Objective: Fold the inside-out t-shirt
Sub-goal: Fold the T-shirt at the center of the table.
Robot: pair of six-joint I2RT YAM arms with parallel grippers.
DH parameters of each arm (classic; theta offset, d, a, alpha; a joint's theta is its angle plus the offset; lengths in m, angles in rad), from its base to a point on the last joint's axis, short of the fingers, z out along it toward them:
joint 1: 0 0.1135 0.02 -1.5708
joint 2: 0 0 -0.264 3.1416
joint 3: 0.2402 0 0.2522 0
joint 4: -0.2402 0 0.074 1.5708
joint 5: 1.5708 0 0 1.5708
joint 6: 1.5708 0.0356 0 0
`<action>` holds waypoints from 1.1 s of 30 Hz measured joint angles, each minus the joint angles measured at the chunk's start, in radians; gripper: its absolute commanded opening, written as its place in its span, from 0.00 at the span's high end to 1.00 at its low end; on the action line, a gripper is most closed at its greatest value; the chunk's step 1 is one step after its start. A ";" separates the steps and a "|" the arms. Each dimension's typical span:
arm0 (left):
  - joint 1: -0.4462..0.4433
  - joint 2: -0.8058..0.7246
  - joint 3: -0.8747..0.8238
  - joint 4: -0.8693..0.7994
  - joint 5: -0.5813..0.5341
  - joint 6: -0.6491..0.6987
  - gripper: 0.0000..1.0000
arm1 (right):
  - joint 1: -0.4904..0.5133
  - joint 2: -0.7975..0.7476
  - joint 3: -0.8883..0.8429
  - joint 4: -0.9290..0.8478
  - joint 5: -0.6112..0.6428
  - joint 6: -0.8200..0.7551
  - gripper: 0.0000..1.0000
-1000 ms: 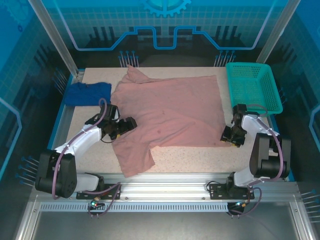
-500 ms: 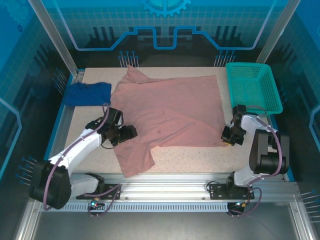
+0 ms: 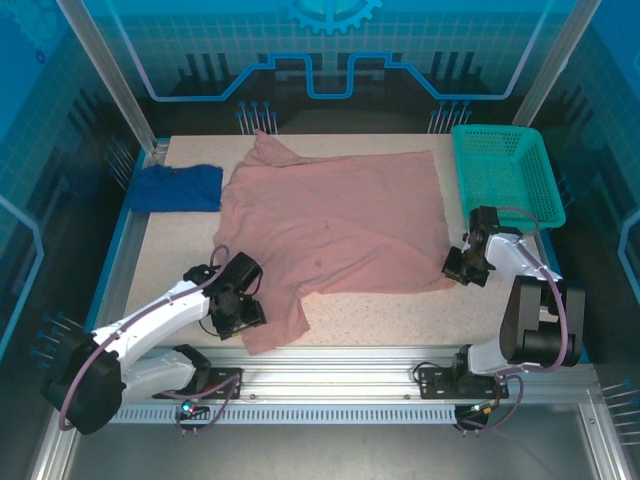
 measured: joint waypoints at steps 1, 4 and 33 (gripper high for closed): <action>-0.007 0.000 -0.007 -0.010 0.000 -0.011 0.46 | 0.000 0.000 0.000 0.001 -0.002 0.000 1.00; -0.025 0.024 -0.016 -0.025 0.004 -0.027 0.50 | 0.000 0.000 -0.003 0.008 -0.010 0.000 1.00; -0.049 0.151 -0.044 0.064 0.035 -0.010 0.89 | 0.000 -0.021 -0.011 0.017 -0.023 0.000 1.00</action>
